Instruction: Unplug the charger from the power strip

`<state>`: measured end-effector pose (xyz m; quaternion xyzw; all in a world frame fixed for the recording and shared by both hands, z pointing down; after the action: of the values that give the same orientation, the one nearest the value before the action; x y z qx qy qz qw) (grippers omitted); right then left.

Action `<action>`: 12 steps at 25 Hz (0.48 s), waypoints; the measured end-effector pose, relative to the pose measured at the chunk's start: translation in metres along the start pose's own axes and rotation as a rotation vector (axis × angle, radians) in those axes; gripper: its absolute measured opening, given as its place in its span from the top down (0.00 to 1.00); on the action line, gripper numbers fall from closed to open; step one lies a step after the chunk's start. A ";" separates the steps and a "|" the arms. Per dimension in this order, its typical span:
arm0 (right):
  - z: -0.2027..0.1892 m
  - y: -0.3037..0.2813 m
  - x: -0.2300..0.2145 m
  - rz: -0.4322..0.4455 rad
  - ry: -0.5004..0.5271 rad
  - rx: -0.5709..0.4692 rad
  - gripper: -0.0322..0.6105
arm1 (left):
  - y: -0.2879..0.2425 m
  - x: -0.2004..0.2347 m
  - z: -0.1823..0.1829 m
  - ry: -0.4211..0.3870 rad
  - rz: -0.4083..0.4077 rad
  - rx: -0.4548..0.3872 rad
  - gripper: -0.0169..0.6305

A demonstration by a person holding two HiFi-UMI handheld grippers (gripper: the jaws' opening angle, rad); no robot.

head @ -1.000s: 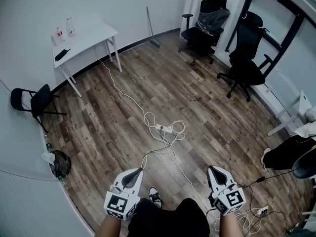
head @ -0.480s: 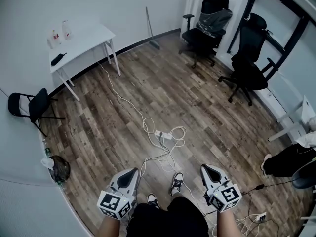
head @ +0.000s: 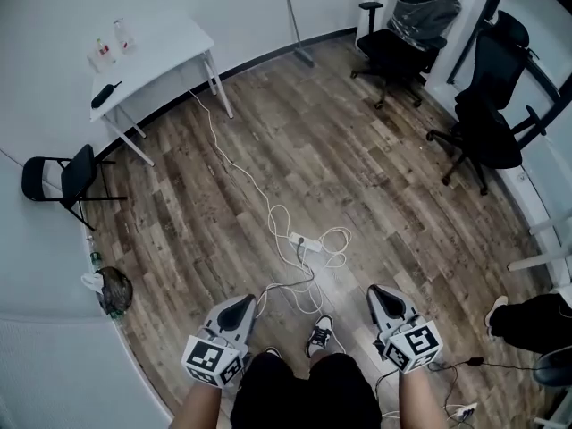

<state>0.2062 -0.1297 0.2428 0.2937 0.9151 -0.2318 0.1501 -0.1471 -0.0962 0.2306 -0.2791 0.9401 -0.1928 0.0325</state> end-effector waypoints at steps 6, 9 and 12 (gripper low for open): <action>-0.013 -0.077 -0.077 -0.011 -0.065 -0.009 0.91 | -0.108 0.027 -0.015 0.006 0.008 0.005 0.94; -0.021 -0.108 -0.099 -0.035 -0.090 -0.013 0.91 | -0.144 0.043 -0.029 -0.010 -0.010 0.030 0.94; -0.036 -0.135 -0.117 -0.045 -0.091 0.001 0.91 | -0.175 0.056 -0.053 -0.023 -0.047 0.056 0.94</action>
<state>0.2111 -0.2632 0.3662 0.2622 0.9136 -0.2489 0.1863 -0.1130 -0.2429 0.3487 -0.3024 0.9271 -0.2167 0.0466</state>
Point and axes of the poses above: the fingertips, and each gripper's own axes: y backward along the fingers, x to its left, z out of its top, the point moved 10 cm from there along y, backward along the fingers, and after that the axes turned 12 degrees about -y, right-handed, at the moved point
